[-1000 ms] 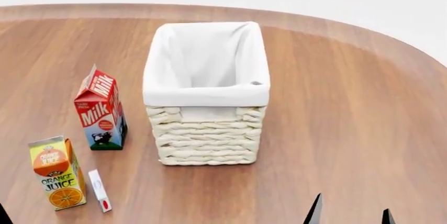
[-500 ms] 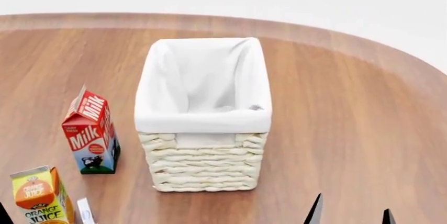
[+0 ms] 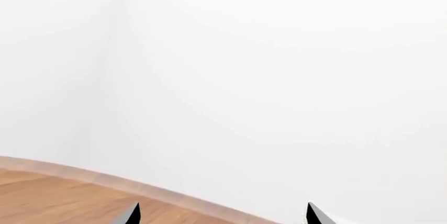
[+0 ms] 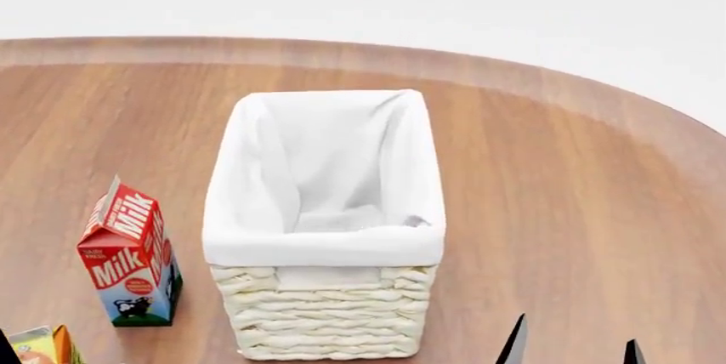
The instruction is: Pick up the alphabet soup, and put it in the basket.
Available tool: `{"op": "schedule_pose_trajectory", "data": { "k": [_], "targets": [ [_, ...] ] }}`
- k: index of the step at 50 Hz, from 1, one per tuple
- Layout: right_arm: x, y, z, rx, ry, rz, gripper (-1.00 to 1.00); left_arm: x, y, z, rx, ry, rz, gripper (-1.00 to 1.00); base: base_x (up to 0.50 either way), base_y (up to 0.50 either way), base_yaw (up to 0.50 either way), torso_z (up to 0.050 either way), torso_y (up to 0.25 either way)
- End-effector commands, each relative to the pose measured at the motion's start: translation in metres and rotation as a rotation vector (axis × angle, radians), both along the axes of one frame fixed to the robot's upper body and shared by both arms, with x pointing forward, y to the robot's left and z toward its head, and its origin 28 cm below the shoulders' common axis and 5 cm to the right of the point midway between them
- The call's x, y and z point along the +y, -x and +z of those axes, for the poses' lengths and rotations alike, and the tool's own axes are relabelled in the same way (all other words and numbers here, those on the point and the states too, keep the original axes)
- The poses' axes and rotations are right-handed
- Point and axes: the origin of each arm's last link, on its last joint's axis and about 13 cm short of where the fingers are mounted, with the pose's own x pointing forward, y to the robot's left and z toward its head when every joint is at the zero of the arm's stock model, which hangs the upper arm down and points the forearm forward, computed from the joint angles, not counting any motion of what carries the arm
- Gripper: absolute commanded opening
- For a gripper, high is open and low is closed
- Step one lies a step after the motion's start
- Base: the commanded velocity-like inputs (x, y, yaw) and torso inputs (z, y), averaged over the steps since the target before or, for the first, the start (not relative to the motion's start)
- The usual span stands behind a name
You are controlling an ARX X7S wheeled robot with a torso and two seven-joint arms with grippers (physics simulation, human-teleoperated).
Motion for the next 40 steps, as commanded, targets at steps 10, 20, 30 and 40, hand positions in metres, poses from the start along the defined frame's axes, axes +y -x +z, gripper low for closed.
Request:
{"op": "schedule_pose_trajectory", "data": {
  "k": [10,20,30,40],
  "targets": [
    [-0.001,-0.003,-0.001,0.019,-0.024,-0.002,1.0,0.0,0.0,-0.001,-0.002,0.001,0.0,1.0,0.11,0.0,0.0,0.0,0.0],
    [0.0,-0.004,-0.003,0.025,-0.004,0.013,1.0,0.001,0.0,0.0,-0.004,0.001,0.002,1.0,0.0,0.0,0.0,0.0,0.0],
    [-0.002,-0.007,-0.005,0.043,-0.042,0.101,1.0,0.001,-0.001,0.0,-0.001,-0.005,-0.004,1.0,0.0,0.0,0.0,0.0,0.0],
    [-0.016,0.005,0.003,0.047,-0.094,0.32,1.0,-0.001,-0.001,-0.001,0.0,-0.048,0.031,1.0,0.0,0.0,0.0,0.0,0.0]
  ]
}}
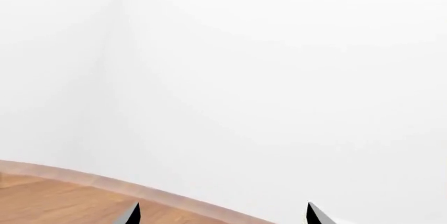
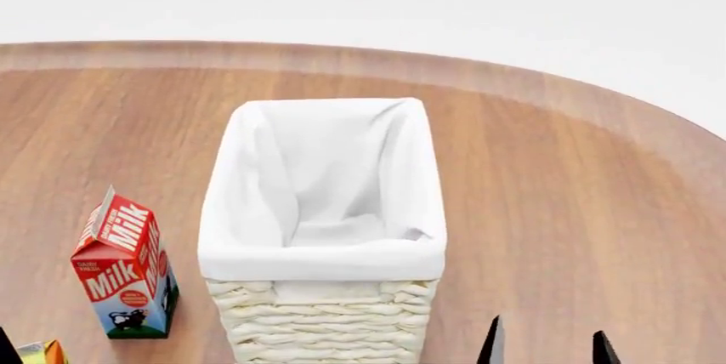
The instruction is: Pick up the alphabet soup, and put it in the basket.
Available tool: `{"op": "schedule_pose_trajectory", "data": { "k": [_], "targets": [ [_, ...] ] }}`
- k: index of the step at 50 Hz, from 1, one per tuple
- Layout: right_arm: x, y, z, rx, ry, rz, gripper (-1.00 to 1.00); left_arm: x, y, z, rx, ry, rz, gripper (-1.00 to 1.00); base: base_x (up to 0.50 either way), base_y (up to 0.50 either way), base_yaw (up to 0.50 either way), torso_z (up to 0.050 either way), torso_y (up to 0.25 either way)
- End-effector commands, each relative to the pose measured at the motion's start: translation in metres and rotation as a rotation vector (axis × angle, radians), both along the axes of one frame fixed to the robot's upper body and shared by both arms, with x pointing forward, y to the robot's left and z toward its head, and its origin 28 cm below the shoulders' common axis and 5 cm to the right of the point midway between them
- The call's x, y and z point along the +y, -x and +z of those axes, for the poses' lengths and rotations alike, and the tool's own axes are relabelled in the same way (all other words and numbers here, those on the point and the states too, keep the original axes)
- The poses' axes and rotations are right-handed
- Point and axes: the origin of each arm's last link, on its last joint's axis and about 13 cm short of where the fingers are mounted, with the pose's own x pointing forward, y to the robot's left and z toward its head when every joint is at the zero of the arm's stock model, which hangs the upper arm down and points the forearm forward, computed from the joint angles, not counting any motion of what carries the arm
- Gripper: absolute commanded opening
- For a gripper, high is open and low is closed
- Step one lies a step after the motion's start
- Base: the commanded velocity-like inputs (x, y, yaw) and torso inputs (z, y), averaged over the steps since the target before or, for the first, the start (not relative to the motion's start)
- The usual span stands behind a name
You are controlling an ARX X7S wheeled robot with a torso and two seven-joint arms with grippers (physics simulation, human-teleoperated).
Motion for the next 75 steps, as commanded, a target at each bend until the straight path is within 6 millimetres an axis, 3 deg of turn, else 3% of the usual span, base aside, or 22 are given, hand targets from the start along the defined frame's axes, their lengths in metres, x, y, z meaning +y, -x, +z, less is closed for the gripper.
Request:
{"op": "schedule_pose_trajectory", "data": {
  "k": [1,8,14,27,39,48,75],
  "targets": [
    [-0.011,0.007,0.004,0.032,-0.039,0.179,1.0,-0.002,0.0,0.0,-0.002,-0.036,0.023,1.0,0.0,0.0,0.0,0.0,0.0],
    [-0.017,0.014,0.004,0.037,0.014,0.28,1.0,-0.001,0.001,0.001,0.0,-0.041,0.024,1.0,0.0,0.0,0.0,0.0,0.0],
    [-0.019,0.028,0.008,0.03,0.088,0.529,1.0,-0.001,0.001,0.001,0.001,-0.045,0.025,1.0,0.0,0.0,0.0,0.0,0.0],
    [-0.009,0.044,0.01,0.059,0.151,0.885,1.0,0.001,0.002,0.002,-0.002,-0.042,0.031,1.0,0.0,0.0,0.0,0.0,0.0],
    [-0.005,0.048,0.01,0.068,0.176,0.992,1.0,-0.001,0.002,0.001,0.004,-0.047,0.027,1.0,0.0,0.0,0.0,0.0,0.0],
    [0.002,0.057,0.006,0.064,0.3,1.094,1.0,0.0,0.002,0.001,0.002,-0.047,0.027,1.0,0.0,0.0,0.0,0.0,0.0],
    [0.007,0.067,-0.007,0.121,0.447,1.202,1.0,-0.001,0.002,0.001,0.009,-0.06,0.019,1.0,0.0,0.0,0.0,0.0,0.0]
  ]
}}
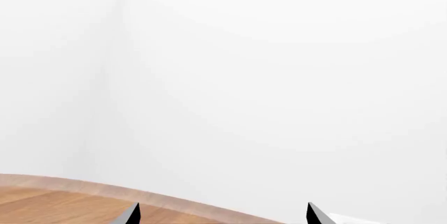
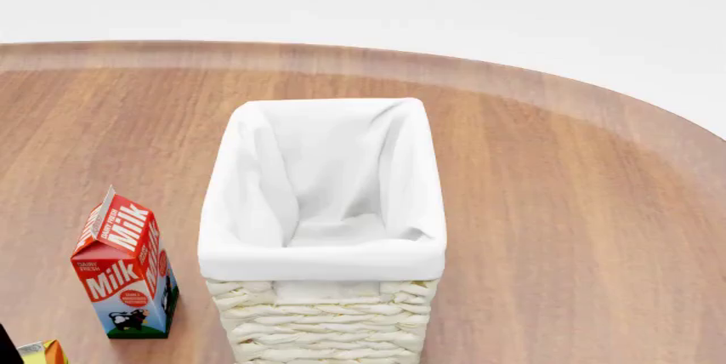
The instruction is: Pick up the alphabet soup, and put it in the basket.
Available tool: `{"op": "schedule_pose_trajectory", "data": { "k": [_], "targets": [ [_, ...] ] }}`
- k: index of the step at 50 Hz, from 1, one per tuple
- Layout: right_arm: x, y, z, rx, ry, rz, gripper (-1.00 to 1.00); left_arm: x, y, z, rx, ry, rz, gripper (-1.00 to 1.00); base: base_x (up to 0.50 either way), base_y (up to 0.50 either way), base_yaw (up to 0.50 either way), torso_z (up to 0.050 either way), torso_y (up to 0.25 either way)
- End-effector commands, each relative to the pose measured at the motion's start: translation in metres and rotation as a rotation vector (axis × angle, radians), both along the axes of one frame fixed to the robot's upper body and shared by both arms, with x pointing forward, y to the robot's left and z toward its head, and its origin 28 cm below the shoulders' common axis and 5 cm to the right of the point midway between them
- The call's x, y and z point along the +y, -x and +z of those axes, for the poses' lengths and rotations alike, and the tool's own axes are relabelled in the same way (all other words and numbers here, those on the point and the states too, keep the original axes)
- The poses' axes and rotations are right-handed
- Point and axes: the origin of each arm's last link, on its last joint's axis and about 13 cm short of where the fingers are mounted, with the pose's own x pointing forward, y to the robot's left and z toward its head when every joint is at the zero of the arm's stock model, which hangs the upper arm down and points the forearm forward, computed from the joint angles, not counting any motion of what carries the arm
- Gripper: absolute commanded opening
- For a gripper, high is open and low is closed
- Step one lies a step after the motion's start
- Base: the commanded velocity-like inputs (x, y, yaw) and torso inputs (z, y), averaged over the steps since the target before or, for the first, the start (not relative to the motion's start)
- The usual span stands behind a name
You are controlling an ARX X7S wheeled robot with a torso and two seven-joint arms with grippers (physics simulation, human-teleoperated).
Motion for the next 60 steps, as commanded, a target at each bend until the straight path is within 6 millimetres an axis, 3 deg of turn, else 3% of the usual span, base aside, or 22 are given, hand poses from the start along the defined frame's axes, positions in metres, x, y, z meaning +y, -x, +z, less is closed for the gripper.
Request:
{"op": "schedule_pose_trajectory", "data": {
  "k": [1,31,60],
  "targets": [
    [0.002,0.006,-0.005,-0.007,0.06,0.058,1.0,-0.001,0.0,0.0,0.002,-0.005,-0.004,1.0,0.0,0.0,0.0,0.0,0.0],
    [0.004,-0.004,-0.018,-0.05,0.164,-0.035,1.0,-0.001,0.0,0.0,0.001,-0.011,-0.004,1.0,0.0,0.0,0.0,0.0,0.0],
    [0.009,0.0,-0.033,0.004,0.213,0.038,1.0,-0.002,0.001,0.001,-0.003,-0.014,-0.003,1.0,0.0,0.0,0.0,0.0,0.0]
  ]
}}
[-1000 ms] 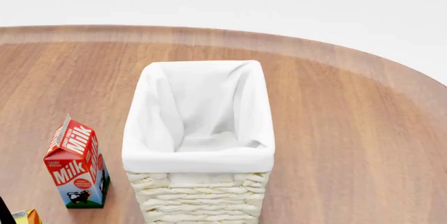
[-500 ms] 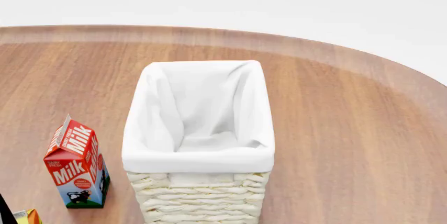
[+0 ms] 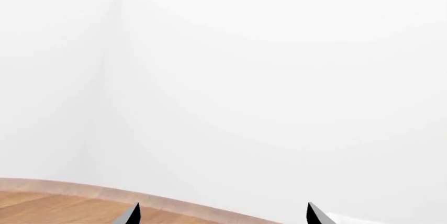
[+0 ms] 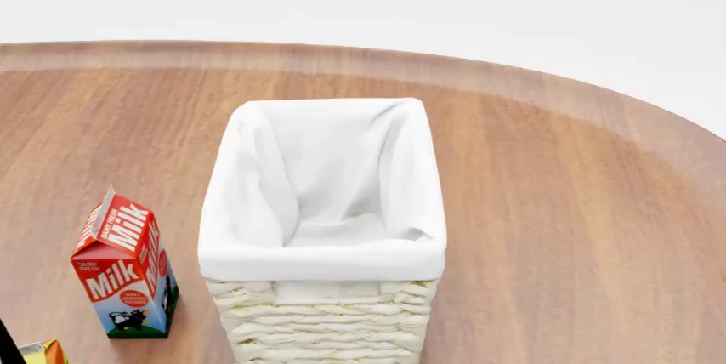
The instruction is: Pick up the alphabet soup, and put it in the basket.
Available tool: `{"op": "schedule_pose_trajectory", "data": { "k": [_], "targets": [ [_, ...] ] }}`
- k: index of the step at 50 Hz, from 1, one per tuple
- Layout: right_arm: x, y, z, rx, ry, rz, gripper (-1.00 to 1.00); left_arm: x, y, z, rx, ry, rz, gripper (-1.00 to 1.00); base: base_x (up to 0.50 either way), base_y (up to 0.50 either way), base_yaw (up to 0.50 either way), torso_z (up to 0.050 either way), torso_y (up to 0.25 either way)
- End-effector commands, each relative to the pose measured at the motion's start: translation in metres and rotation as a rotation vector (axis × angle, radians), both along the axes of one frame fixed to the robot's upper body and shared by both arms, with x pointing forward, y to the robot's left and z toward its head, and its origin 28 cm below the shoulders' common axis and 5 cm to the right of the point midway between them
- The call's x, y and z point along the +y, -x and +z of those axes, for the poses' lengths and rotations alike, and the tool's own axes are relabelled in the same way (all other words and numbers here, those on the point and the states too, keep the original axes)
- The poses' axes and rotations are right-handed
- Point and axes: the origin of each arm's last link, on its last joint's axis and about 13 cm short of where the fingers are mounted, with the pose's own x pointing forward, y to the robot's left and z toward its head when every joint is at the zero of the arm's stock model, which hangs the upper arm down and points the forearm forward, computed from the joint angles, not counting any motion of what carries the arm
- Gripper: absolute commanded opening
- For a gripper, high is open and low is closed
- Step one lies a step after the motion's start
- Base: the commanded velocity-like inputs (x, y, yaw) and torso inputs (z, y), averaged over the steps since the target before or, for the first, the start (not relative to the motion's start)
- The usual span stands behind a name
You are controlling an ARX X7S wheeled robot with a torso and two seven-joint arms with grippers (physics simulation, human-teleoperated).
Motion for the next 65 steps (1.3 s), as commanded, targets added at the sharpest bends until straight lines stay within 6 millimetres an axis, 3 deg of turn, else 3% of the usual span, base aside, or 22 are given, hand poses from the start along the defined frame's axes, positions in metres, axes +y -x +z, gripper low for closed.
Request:
{"op": "schedule_pose_trajectory", "data": {
  "k": [1,42,65],
  "targets": [
    [0.001,0.002,-0.006,0.01,0.035,0.017,1.0,-0.001,0.0,0.0,0.0,-0.002,0.0,1.0,0.0,0.0,0.0,0.0,0.0],
    [0.0,-0.007,-0.004,-0.036,0.115,-0.031,1.0,0.0,-0.001,-0.001,0.003,-0.003,0.0,1.0,0.0,0.0,0.0,0.0,0.0],
    [0.006,-0.011,-0.015,-0.032,0.153,-0.017,1.0,0.0,0.0,-0.001,-0.004,-0.01,0.005,1.0,0.0,0.0,0.0,0.0,0.0]
  ]
}}
